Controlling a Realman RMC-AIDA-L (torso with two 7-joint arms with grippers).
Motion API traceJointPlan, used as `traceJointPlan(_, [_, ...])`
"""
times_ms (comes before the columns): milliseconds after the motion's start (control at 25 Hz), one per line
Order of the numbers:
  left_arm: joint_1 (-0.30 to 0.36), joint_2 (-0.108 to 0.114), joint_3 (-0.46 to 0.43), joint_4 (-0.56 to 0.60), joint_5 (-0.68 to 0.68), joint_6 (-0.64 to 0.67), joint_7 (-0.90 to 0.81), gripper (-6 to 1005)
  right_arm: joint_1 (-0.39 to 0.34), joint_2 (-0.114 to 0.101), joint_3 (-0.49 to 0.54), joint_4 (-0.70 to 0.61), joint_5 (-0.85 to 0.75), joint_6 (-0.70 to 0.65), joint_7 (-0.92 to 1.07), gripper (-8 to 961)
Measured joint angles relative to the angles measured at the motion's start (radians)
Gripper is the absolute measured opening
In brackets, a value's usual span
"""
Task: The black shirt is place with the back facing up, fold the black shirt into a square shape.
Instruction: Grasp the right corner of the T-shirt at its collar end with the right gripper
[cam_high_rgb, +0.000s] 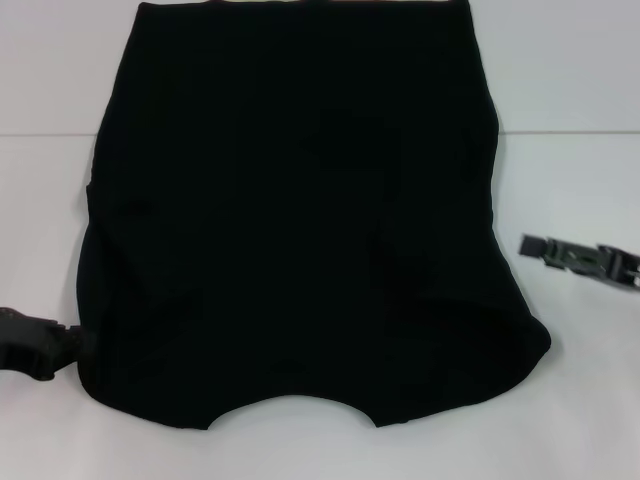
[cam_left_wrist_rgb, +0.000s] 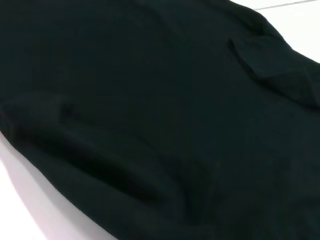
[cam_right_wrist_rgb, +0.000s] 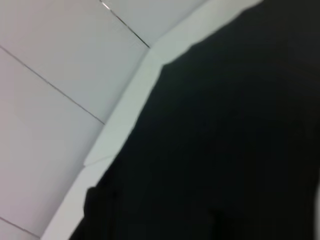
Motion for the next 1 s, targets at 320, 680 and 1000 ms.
traceJointPlan(320, [-0.008, 0.0, 0.0, -0.003, 0.0, 0.0, 0.0, 61, -0.016, -0.025, 0.006, 0.002, -0.122, -0.036, 0.056, 841])
traceJointPlan(680, [-0.014, 0.0, 0.0, -0.003, 0.0, 0.0, 0.0, 61, 0.011, -0.02, 0.0, 0.002, -0.203, -0.023, 0.088, 831])
traceJointPlan(1000, [-0.018, 0.0, 0.0, -0.003, 0.0, 0.0, 0.0, 61, 0.032, -0.001, -0.003, 0.004, -0.229, -0.005, 0.089, 822])
